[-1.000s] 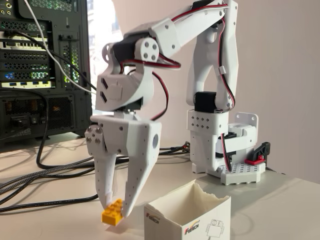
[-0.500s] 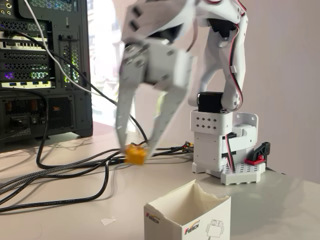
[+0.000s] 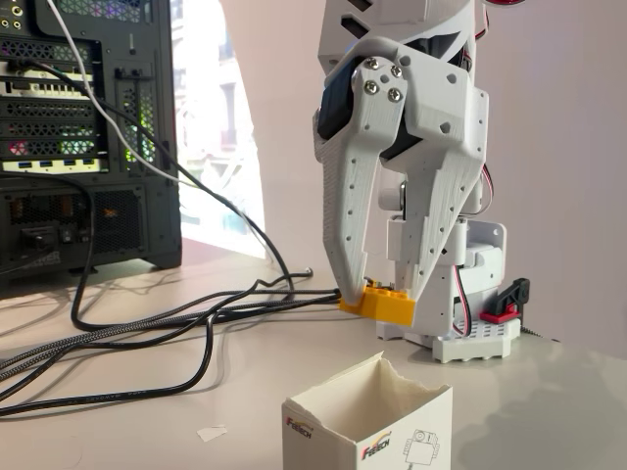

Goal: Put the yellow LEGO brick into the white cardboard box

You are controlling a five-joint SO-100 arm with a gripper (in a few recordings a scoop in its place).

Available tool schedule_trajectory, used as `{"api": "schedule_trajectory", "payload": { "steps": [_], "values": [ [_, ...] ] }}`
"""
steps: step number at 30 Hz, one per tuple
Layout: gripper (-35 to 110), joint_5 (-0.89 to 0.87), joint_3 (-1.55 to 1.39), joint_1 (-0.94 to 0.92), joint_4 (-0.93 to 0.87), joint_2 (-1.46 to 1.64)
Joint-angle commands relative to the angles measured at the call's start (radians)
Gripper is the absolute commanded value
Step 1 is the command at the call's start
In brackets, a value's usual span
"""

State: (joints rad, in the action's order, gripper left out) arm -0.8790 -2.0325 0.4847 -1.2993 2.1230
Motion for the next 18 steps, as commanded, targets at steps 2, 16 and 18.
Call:
{"api": "schedule_trajectory", "payload": {
  "steps": [2, 16, 18],
  "values": [
    [16, -0.014, -0.017, 0.006, -0.008, 0.117],
    [-2, 0.169, -0.072, -0.046, 0.063, 0.190],
    [-9, 0.276, -0.101, -0.067, 0.087, 0.230]
  ]
}}
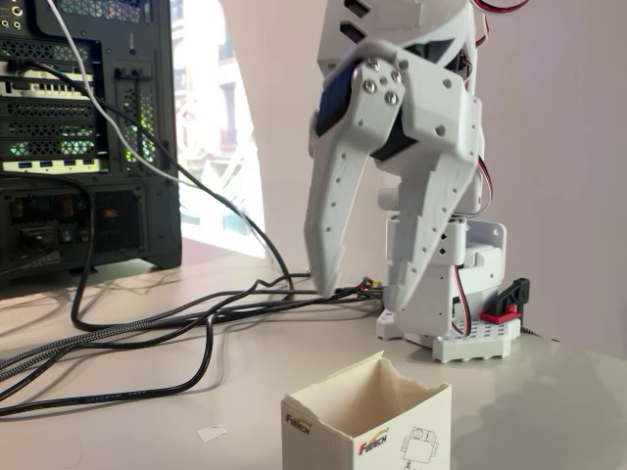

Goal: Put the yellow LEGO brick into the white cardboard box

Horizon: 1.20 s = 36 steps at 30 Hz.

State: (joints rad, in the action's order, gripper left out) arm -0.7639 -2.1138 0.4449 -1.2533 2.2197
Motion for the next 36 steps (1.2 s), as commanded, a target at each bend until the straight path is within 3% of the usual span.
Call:
{"api": "schedule_trajectory", "payload": {
  "steps": [1, 9, 16, 36],
  "values": [
    [-9, 0.201, -0.032, -0.040, 0.043, 0.153],
    [-9, 0.428, -0.130, -0.101, 0.044, 0.252],
    [-4, 0.646, -0.399, -0.175, 0.072, 0.508],
    [-9, 0.805, -0.704, -0.365, 0.078, 0.939]
  ]
}}
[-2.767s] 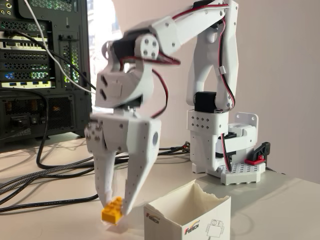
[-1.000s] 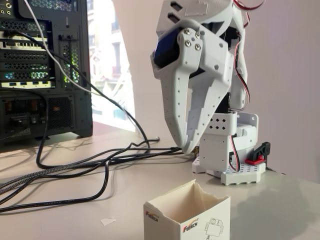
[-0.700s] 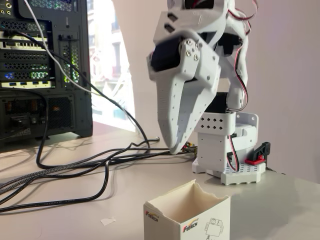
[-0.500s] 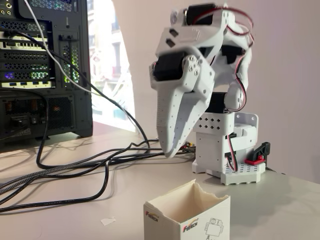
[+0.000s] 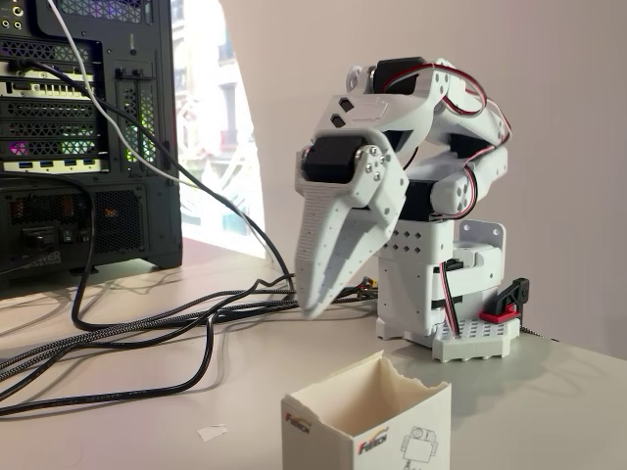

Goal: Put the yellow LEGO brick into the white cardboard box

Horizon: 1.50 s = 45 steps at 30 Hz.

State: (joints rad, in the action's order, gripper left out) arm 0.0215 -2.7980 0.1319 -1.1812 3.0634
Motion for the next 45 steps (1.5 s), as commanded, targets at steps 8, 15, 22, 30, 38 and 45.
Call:
{"api": "schedule_trajectory", "payload": {
  "steps": [8, 15, 22, 30, 38, 45],
  "values": [
    [-9, 0.025, -0.074, -0.092, 0.005, 0.160],
    [-9, 0.017, -0.075, -0.106, 0.005, 0.160],
    [-9, 0.005, -0.075, -0.137, 0.002, 0.160],
    [-9, 0.002, -0.075, -0.144, 0.003, 0.158],
    [-9, 0.037, -0.075, -0.109, 0.003, 0.158],
    [-7, 0.021, -0.075, -0.126, 0.003, 0.158]
  ]
}}
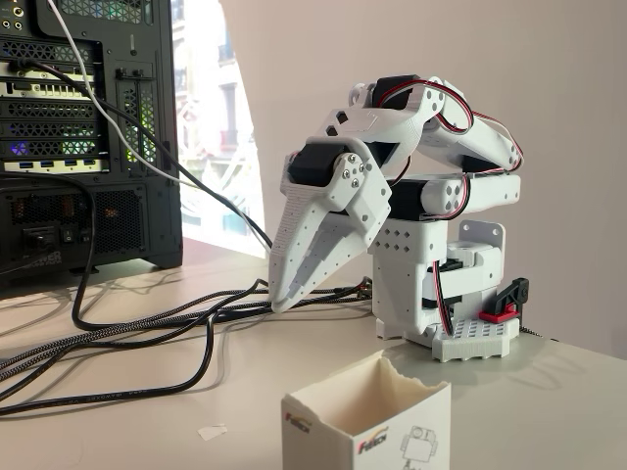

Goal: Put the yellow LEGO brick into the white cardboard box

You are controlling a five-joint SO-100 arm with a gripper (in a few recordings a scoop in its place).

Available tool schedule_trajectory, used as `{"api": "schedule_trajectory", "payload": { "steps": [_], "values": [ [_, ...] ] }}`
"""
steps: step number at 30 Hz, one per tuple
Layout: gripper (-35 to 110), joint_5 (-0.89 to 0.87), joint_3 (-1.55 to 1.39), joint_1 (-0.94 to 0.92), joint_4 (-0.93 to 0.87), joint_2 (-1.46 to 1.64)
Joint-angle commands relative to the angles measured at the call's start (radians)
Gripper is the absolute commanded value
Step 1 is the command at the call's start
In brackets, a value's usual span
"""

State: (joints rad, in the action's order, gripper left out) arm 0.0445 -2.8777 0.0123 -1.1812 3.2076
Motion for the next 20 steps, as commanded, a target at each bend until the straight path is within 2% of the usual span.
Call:
{"api": "schedule_trajectory", "payload": {
  "steps": [1, 20],
  "values": [
    [-8, -0.006, 0.005, -0.008, 0.003, 0.014],
    [-9, -0.006, 0.005, -0.011, 0.005, 0.014]
  ]
}}
